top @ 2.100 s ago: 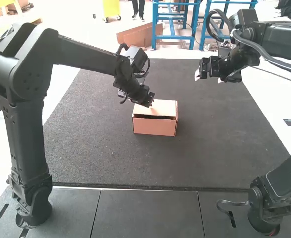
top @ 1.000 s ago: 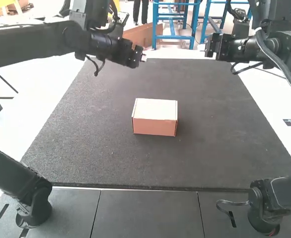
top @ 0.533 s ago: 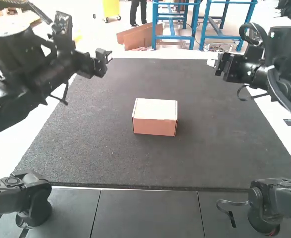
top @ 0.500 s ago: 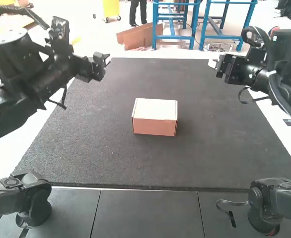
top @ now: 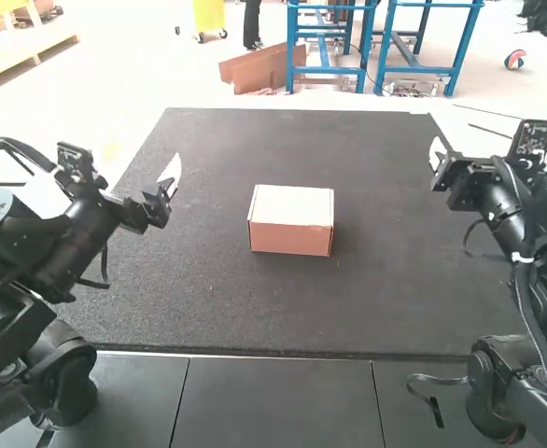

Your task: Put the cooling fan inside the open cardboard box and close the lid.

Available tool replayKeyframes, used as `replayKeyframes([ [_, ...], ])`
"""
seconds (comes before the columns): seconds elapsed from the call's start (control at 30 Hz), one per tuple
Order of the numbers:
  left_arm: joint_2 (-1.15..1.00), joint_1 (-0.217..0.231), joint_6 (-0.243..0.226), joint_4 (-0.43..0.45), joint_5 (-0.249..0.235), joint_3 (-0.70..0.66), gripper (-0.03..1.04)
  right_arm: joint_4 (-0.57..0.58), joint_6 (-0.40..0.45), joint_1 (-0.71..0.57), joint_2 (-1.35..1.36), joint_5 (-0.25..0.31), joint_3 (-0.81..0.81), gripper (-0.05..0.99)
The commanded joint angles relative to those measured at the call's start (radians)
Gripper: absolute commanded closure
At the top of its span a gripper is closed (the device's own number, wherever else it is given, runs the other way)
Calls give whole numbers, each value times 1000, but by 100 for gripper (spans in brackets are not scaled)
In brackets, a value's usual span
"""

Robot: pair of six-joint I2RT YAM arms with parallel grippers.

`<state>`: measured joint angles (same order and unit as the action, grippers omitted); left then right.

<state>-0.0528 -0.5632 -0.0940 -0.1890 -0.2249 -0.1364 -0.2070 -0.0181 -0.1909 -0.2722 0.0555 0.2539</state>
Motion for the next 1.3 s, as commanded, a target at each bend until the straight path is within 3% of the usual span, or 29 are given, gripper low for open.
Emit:
replayKeyframes([
  [0.0,56,2,-10,10,-10,50,4,-14,-37,16,31,20,-53,2],
  [0.1,53,19,-6,6,-48,93,4,-23,-36,16,39,18,-107,2],
  [0.2,53,66,0,3,-65,127,4,-42,-37,16,39,15,-146,2],
  [0.37,53,194,28,10,-51,138,5,-65,-40,18,34,0,-162,2],
  [0.5,53,289,66,51,-11,138,5,-61,-40,22,34,-3,-171,2],
  [0.63,53,355,120,100,-5,139,5,-63,-40,33,34,-2,-188,2],
  [0.77,53,395,157,143,-5,139,5,-66,-40,50,39,-2,-226,2],
  [0.9,54,427,154,158,2,138,5,-55,-40,68,73,7,-255,2],
  [1.0,53,430,135,175,52,139,4,18,-40,74,126,12,-255,2],
  [1.17,54,428,114,189,52,139,4,153,-42,87,286,9,-255,2],
  [1.27,54,427,111,191,52,138,4,156,-37,108,271,3,-255,2],
])
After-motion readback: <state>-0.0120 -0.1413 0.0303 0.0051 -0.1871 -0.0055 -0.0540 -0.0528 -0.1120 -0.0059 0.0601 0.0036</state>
